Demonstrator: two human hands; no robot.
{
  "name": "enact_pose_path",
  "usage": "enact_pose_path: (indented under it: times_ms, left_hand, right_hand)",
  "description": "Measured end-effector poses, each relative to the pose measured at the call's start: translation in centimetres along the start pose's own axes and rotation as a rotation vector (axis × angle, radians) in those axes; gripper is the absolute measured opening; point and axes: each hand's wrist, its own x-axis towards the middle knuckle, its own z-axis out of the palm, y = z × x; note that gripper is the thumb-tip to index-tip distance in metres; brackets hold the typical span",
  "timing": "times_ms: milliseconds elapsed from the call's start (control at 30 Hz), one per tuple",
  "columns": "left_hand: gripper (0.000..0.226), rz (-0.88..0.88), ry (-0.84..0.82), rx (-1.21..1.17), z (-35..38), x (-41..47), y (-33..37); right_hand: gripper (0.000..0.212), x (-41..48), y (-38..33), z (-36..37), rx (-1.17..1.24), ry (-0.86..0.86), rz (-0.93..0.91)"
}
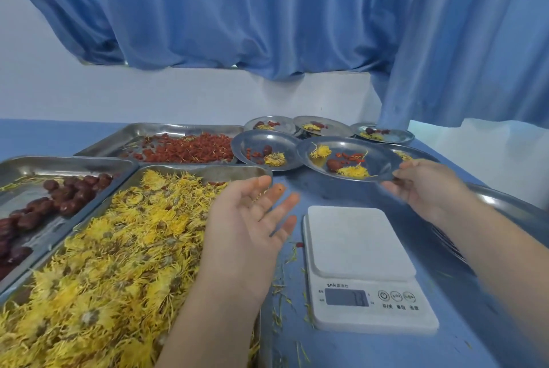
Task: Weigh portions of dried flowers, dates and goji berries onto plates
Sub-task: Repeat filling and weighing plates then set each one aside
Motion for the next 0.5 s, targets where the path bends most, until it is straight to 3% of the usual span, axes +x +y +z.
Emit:
enact_pose_path:
  times_ms: [233, 367, 500]
  left_hand:
    - [0.016, 0.0, 0.025, -0.184, -0.7, 0.4, 0.9]
    - [0.017, 0.027, 0.059, -0.259, -0.8, 0.5, 1.4]
    - [0.022, 0.051, 0.079, -0.262, -0.7, 0.4, 1.5]
  right_hand:
    - [0.015, 7.6, 1.4, 3.4, 0.073, 0.095, 0.087]
    - [0.026, 10.8, 2.2, 4.3, 0.088, 0.142, 0.116]
    - [0.015, 12.4, 2.7, 5.0, 0.048, 0.149, 0.154]
